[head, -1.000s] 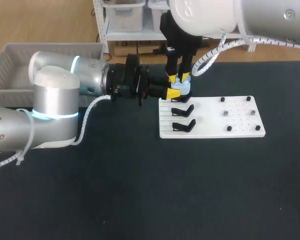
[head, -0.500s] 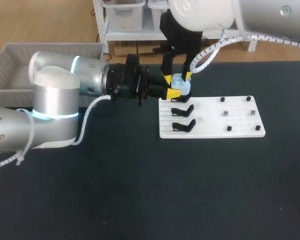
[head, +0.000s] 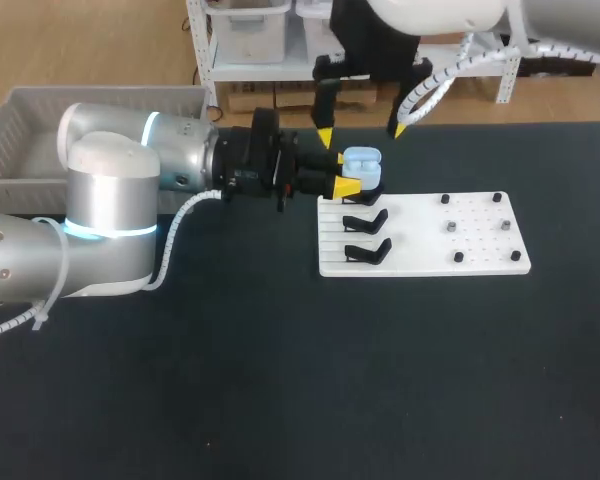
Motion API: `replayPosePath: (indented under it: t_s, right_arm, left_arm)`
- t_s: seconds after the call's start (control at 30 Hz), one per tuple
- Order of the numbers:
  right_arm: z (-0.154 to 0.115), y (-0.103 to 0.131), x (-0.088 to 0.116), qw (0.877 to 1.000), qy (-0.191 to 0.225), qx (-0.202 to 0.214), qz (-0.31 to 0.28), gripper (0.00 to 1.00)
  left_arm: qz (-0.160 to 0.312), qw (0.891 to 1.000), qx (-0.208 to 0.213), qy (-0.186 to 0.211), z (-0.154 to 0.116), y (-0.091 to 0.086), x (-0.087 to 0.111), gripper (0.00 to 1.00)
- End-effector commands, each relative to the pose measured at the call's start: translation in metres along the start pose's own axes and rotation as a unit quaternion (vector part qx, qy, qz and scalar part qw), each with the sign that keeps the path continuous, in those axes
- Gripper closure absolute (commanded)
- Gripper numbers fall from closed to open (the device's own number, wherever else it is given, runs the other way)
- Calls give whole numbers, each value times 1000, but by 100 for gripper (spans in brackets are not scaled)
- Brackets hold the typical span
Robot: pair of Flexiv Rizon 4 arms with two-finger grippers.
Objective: Pick up each earbud case from the left stands, insert the matching earbuds, close the lid, and place the case in the box.
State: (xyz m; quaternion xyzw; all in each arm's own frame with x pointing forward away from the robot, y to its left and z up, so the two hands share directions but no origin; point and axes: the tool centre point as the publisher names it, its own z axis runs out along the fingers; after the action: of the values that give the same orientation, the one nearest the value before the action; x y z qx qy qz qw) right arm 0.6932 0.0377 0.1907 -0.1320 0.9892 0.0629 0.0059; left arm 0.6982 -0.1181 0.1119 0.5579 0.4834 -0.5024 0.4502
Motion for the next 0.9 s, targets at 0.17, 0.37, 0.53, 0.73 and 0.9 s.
replayPosePath:
  t_s: [0.17,0.37,0.53,0.73,0.9]
  right_arm:
    - [2,-34,-13,986,-47,49,150,0]
    - [12,-51,-29,978,-40,68,194,0]
    - [24,-58,-35,977,-25,74,199,0]
    - [42,-57,-23,979,4,78,187,0]
    - [47,-53,-6,982,20,78,170,0]
  left_arm:
    - [1,1000,-3,-1,0,-1,1,100]
    - [1,1000,-3,-1,0,-1,1,100]
    - [1,1000,-3,-1,0,-1,1,100]
    - [1,1000,-3,-1,0,-1,1,100]
    - [1,1000,-3,-1,0,-1,1,100]
